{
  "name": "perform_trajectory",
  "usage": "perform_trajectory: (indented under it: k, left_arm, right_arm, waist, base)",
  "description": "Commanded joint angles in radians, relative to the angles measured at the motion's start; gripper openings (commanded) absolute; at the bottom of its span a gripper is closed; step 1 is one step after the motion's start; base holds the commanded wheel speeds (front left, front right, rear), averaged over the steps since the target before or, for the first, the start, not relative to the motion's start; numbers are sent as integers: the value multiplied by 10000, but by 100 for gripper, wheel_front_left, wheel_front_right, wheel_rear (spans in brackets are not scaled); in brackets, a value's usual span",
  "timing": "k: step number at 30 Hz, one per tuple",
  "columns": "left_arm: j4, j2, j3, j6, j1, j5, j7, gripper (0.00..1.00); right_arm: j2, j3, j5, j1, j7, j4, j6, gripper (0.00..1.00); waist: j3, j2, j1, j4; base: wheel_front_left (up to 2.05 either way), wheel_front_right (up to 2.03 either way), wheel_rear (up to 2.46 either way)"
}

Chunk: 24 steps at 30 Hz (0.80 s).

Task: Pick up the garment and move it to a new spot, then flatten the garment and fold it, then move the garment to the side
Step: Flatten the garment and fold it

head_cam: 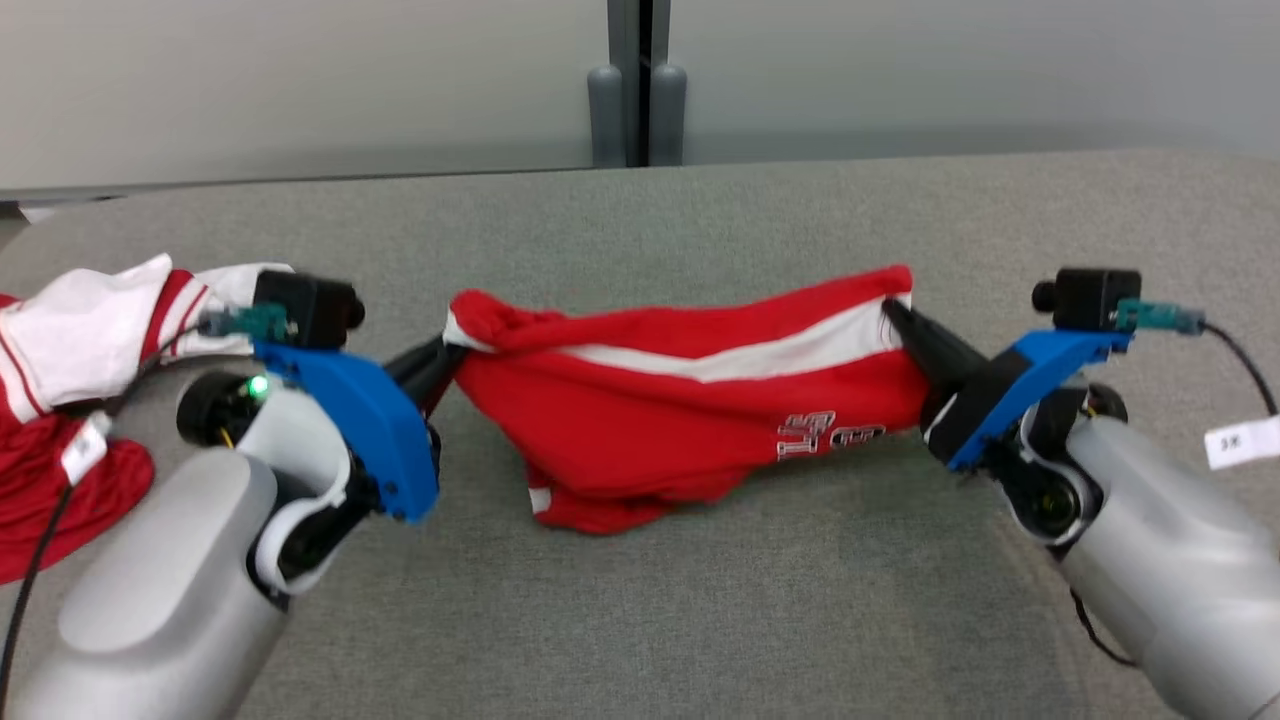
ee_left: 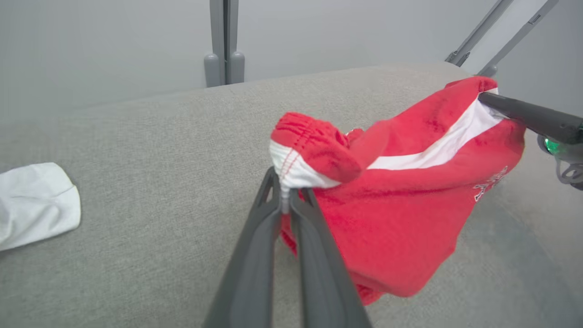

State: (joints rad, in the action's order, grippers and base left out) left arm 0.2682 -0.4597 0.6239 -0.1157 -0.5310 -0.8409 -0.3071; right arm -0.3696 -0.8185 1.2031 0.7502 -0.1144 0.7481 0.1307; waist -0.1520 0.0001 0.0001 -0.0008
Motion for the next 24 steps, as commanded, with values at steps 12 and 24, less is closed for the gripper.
perform_trajectory:
  k: [12, 24]
  left_arm:
    - [3196, 347, 716, -153, -6167, -799, -841, 0]
    - [4839, 750, 1816, -153, -7824, -897, 1976, 0]
  right_arm:
    - [521, 736, 457, 5008, -243, 1180, 3, 0]
    - [601, 1887, -853, 5878, -1504, 592, 1, 0]
  waist:
    - [-2373, -1, -1, -384]
    - [-2637, -1, -1, -689]
  base:
    - [0, 0, 0]
    - [0, 0, 0]
